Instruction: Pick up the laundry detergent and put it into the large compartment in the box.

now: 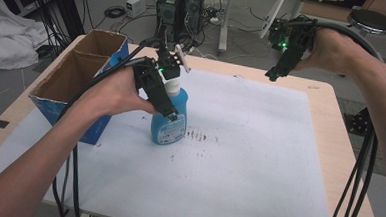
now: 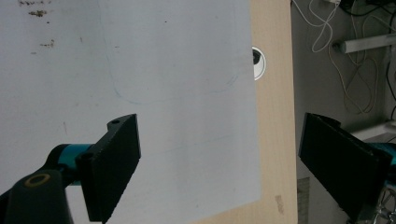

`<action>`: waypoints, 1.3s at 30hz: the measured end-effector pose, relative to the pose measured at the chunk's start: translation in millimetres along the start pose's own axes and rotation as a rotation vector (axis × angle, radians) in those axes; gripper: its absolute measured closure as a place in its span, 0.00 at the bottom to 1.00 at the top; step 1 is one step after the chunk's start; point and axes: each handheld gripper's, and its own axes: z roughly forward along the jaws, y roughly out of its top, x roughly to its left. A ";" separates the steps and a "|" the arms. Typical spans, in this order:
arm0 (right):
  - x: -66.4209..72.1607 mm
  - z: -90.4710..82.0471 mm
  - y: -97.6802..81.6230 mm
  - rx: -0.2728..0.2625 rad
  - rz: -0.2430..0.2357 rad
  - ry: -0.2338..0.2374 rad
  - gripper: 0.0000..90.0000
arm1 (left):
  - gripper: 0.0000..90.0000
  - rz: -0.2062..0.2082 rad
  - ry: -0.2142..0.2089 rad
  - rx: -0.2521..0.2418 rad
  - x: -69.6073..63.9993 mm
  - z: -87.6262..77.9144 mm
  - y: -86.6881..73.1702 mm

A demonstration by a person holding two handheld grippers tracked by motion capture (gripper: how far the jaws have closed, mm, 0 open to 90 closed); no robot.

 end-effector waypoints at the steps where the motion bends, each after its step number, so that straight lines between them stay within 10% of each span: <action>1: 0.0 0.0 0.0 0.000 0.000 0.000 0.13 | 0.20 0.000 0.000 0.000 0.0 0.0 0.0; 39: 0.7 1.0 1.3 0.008 0.001 0.003 0.13 | 0.35 -0.014 -0.001 0.011 -2.1 2.1 9.1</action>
